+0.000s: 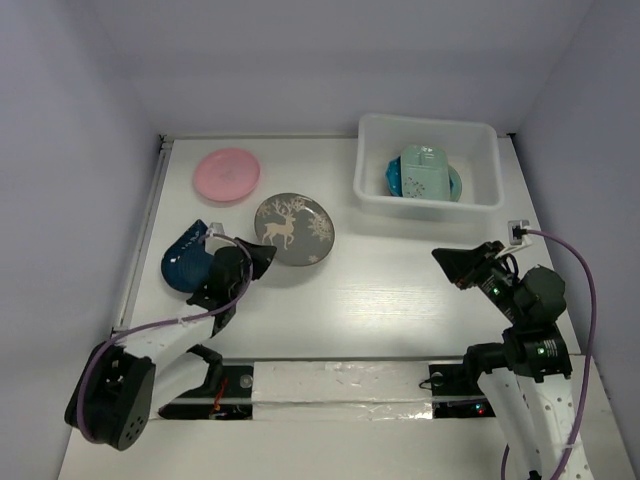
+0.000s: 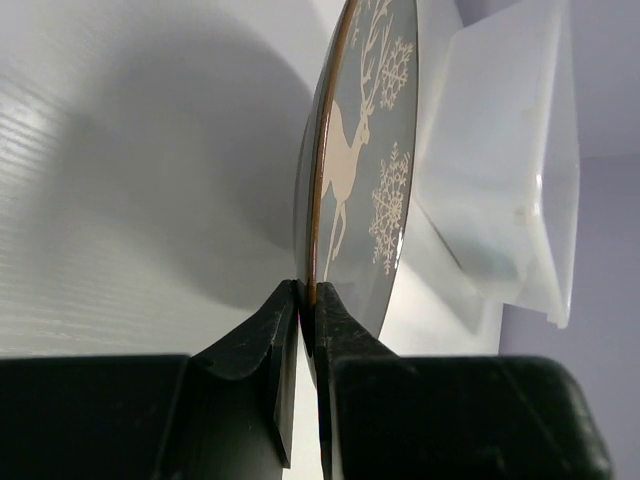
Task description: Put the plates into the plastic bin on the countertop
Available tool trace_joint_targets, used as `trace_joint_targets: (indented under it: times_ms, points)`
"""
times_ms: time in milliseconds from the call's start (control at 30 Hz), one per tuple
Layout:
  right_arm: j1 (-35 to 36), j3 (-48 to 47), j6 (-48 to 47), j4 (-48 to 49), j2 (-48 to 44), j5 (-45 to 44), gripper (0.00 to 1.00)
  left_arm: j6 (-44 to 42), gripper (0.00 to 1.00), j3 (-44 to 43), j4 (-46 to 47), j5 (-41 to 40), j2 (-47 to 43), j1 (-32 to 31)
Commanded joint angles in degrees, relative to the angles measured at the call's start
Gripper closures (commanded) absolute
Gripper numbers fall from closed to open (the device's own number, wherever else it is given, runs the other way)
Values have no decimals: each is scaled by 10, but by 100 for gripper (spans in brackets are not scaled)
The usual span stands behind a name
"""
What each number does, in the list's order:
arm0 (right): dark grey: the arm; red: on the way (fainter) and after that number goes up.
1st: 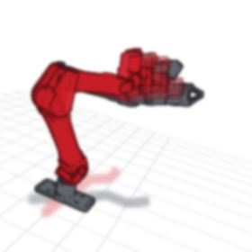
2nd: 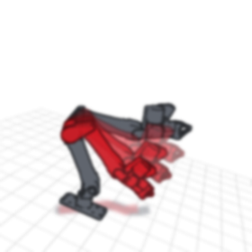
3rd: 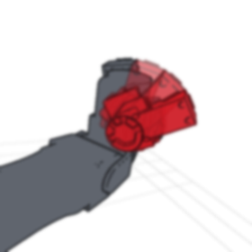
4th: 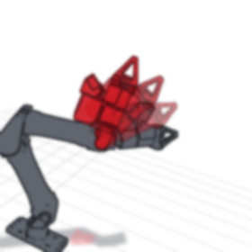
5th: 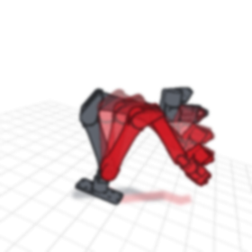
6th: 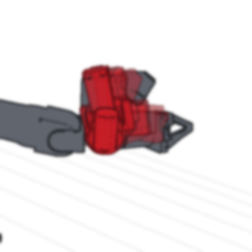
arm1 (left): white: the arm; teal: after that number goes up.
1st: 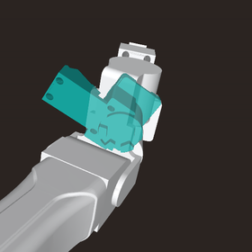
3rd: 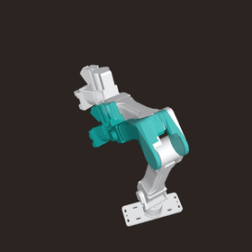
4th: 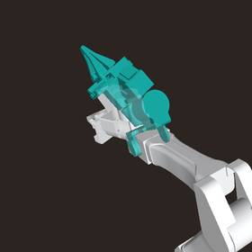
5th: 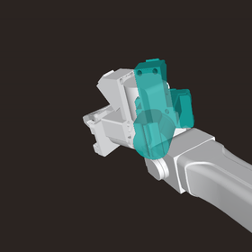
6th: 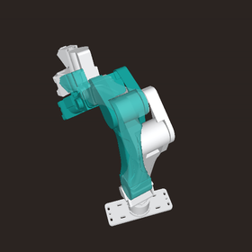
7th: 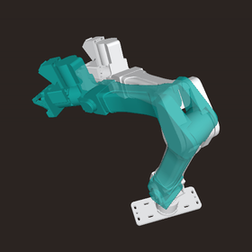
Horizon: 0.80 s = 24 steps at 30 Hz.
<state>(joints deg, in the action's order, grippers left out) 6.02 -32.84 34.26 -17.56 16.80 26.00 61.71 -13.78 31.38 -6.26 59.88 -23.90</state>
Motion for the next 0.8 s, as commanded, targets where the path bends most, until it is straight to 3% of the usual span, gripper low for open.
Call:
trace_joint_targets:
  times_ms: [0, 300, 433, 767]
  points:
    - [0, 1, -3, 17, -4, -2, 75, -10, 100, -62, 35, 5, -63, 10]
    - [0, -6, -10, 15, -8, -10, 75, -16, 100, -178, 0, 60, -95, 16]
    - [0, -5, -12, 15, -8, -12, 75, -5, 100, -251, 37, 128, -27, 16]
    - [0, -42, -10, -7, -26, -15, 75, -30, 100, -497, 80, 149, 217, -74]
